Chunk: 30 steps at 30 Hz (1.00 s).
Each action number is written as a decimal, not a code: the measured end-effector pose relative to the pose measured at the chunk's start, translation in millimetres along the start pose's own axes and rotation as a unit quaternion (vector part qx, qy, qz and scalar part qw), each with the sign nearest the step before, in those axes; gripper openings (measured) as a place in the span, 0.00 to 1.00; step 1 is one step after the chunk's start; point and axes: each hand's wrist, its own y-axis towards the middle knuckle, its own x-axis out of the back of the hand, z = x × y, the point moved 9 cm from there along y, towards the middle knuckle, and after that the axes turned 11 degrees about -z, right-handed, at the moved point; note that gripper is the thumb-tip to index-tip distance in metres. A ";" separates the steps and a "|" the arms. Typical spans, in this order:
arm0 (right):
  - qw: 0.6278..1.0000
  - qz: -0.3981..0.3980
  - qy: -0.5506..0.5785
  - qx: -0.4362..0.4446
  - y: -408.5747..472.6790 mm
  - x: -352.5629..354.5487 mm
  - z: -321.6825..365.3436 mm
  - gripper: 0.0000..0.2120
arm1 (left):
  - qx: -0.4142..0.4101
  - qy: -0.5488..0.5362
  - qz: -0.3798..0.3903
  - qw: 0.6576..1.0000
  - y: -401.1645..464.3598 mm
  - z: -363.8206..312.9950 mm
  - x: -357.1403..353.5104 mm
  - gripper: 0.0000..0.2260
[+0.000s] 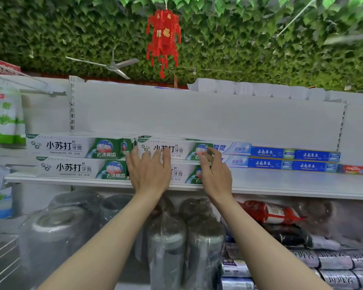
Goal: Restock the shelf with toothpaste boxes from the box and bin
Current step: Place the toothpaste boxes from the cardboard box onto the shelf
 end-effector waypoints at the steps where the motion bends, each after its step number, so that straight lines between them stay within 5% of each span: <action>1: 1.000 0.006 -0.001 0.002 1.0 -2.9 0.3 0.31 | -0.003 0.007 0.003 1.000 1.9 -0.4 -1.2 0.42; 7: 0.999 0.015 -0.032 0.012 7.6 -7.2 1.0 0.26 | 0.002 0.024 0.031 0.999 4.9 -0.7 -10.5 0.42; 15: 1.000 0.006 -0.016 0.004 7.1 -2.2 2.9 0.33 | 0.020 0.015 0.023 0.999 0.2 0.1 1.7 0.37; 20: 0.994 -0.084 0.058 0.049 -7.4 22.1 32.3 0.25 | 0.052 -0.109 -0.014 0.993 -10.3 -0.9 28.3 0.31; 30: 0.983 0.023 0.180 0.008 -79.2 3.4 67.5 0.22 | 0.246 -0.342 -0.016 0.907 -62.8 47.7 54.1 0.16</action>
